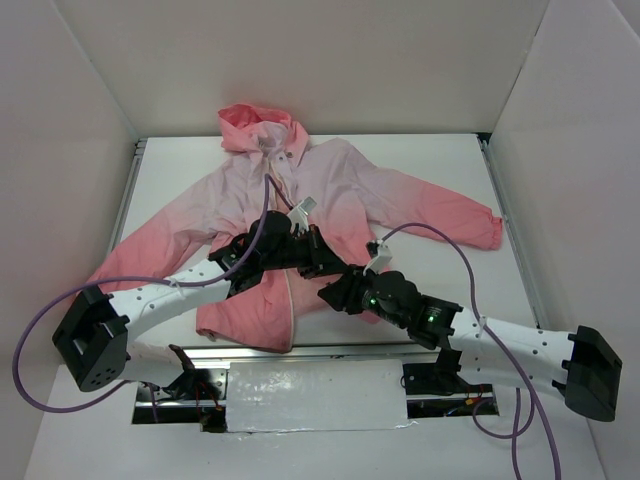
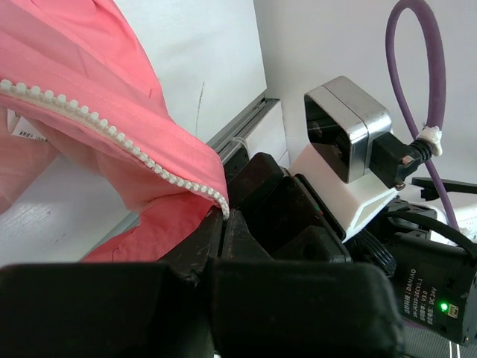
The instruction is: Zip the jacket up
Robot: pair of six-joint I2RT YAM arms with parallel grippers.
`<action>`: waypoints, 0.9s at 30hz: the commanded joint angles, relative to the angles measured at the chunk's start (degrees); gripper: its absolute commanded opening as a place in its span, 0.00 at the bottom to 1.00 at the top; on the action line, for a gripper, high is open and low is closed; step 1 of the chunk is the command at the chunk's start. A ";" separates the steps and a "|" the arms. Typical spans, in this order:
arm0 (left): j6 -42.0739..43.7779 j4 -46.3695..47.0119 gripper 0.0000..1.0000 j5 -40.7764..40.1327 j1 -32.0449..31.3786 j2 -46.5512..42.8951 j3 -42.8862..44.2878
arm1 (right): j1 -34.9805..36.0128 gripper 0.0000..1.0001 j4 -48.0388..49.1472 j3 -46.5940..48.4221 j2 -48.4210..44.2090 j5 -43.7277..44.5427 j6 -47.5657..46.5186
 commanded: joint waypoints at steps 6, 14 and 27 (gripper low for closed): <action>-0.58 2.73 0.00 2.82 0.01 -0.44 -0.33 | -0.35 0.42 3.49 2.98 0.34 1.43 -1.93; -0.41 3.08 0.00 3.17 0.01 0.09 -0.16 | -0.62 0.41 6.12 1.48 -0.89 0.91 -1.93; -1.02 3.79 0.00 3.96 0.01 1.06 1.07 | -2.20 0.34 6.83 1.31 0.34 -0.06 -2.11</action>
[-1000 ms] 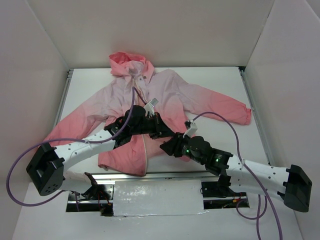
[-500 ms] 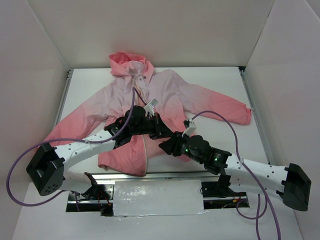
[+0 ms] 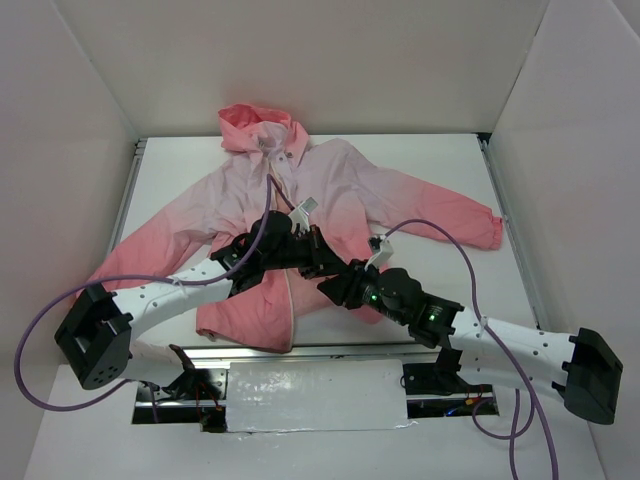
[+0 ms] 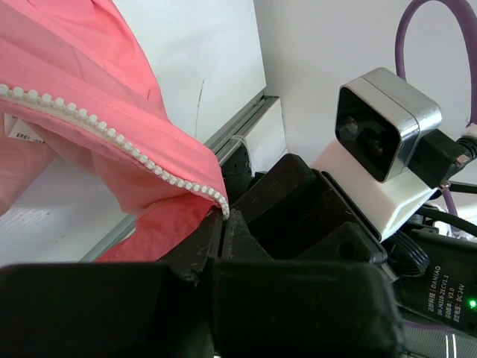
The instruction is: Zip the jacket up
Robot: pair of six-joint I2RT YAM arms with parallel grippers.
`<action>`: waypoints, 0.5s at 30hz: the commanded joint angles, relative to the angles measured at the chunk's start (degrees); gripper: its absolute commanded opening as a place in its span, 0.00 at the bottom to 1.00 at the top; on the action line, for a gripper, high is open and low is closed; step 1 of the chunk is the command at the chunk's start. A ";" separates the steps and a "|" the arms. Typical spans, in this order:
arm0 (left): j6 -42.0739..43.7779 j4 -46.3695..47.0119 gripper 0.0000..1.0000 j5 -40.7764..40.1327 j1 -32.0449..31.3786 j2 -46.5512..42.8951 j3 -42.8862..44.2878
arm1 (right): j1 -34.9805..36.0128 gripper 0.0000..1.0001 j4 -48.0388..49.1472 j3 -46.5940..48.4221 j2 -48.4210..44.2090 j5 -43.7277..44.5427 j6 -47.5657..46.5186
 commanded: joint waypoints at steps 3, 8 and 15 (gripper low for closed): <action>-1.09 2.98 0.00 2.80 -0.21 0.12 1.34 | -1.00 0.34 2.48 0.67 1.13 1.38 0.08; -1.35 3.33 0.00 2.98 -0.21 0.20 1.51 | -1.18 0.31 3.71 -0.12 2.63 1.21 0.87; -1.44 3.24 0.00 2.89 -0.21 0.38 1.69 | -1.18 0.14 3.71 0.76 2.89 1.47 0.52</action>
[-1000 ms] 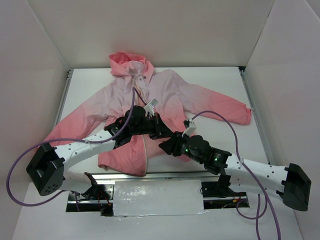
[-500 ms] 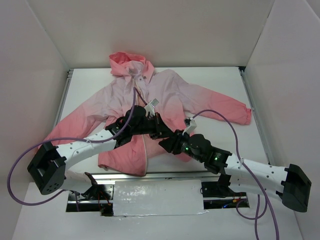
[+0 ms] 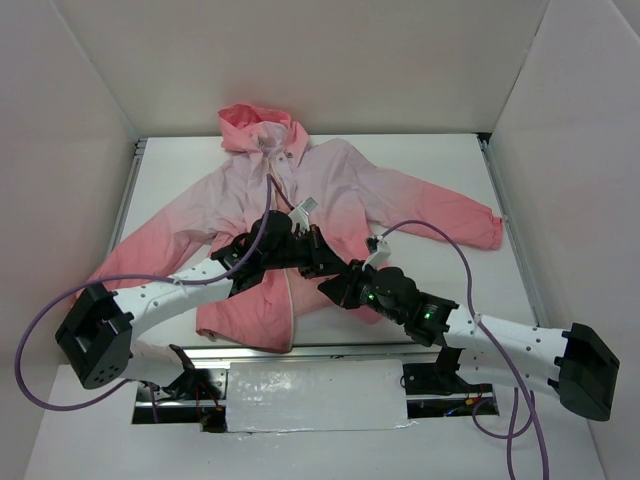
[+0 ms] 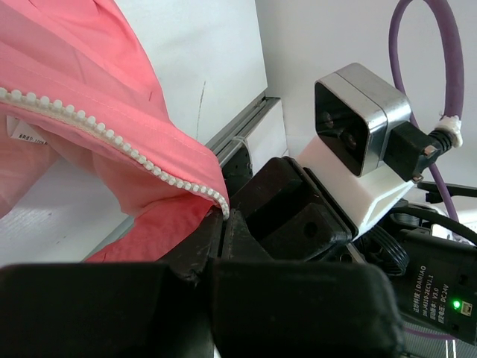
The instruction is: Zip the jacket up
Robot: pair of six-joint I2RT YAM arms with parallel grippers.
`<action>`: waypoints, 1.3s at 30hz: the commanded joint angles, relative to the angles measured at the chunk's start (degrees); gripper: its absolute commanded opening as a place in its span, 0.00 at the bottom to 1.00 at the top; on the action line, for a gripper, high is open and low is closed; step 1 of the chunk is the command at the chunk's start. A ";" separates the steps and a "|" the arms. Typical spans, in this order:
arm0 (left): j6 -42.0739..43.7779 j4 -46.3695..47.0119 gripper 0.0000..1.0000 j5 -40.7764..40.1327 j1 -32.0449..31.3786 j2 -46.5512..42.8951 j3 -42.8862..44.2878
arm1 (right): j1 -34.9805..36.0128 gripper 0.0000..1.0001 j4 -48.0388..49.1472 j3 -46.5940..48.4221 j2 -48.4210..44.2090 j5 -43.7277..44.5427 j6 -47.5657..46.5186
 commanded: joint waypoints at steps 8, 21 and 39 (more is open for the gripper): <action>-1.02 2.89 0.00 2.34 -0.34 0.56 2.30 | -0.35 0.00 3.07 -0.01 -2.10 2.09 -0.51; -0.76 2.10 0.00 0.94 0.45 1.61 4.85 | 0.27 0.00 8.61 -2.74 1.49 -2.04 3.97; -1.11 3.60 0.00 -0.12 2.56 0.56 3.45 | 7.92 0.01 10.90 -3.35 4.14 -2.12 8.63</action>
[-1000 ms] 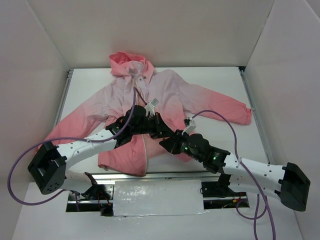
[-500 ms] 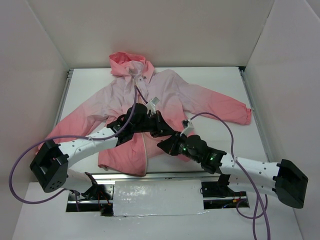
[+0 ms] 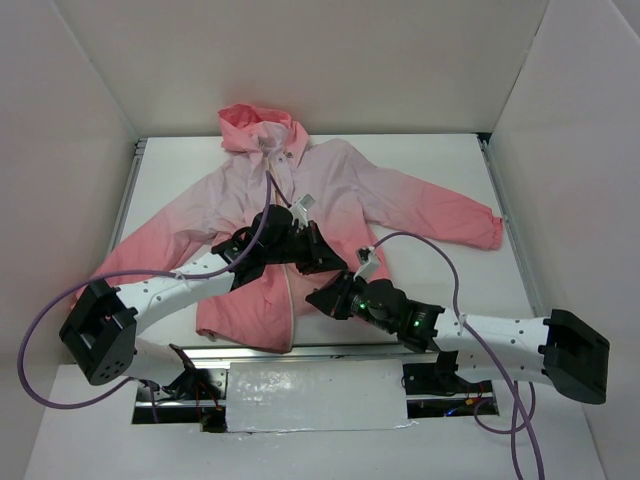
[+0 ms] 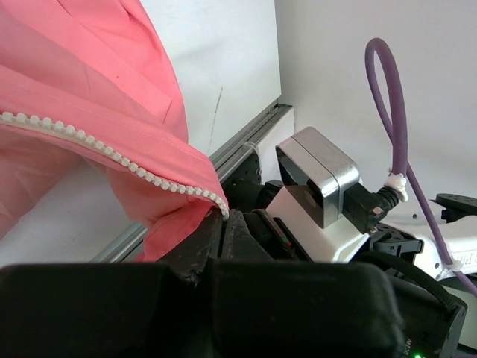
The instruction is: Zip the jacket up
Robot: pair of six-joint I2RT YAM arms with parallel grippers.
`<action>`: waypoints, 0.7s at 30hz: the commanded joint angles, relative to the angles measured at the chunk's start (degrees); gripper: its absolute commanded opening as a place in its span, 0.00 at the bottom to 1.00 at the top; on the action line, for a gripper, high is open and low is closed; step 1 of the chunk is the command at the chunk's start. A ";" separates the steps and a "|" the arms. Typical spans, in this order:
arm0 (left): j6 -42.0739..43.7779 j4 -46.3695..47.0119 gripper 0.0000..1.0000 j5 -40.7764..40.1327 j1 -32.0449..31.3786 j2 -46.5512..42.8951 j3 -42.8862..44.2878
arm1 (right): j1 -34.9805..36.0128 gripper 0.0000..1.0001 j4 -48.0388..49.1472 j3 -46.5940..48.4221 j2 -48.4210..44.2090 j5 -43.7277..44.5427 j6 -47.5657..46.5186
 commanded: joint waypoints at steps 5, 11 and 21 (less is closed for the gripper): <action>-0.93 6.89 0.00 0.62 0.61 -1.74 0.93 | 2.21 0.53 -5.03 -1.30 -11.02 -4.26 -0.40; -2.07 8.03 0.00 2.20 0.88 -2.71 -0.91 | 2.39 0.57 -17.43 -6.13 -27.72 2.32 2.68; -7.17 13.75 0.00 6.78 0.79 -2.18 -1.36 | 2.39 0.60 -35.00 2.21 -26.08 13.12 1.10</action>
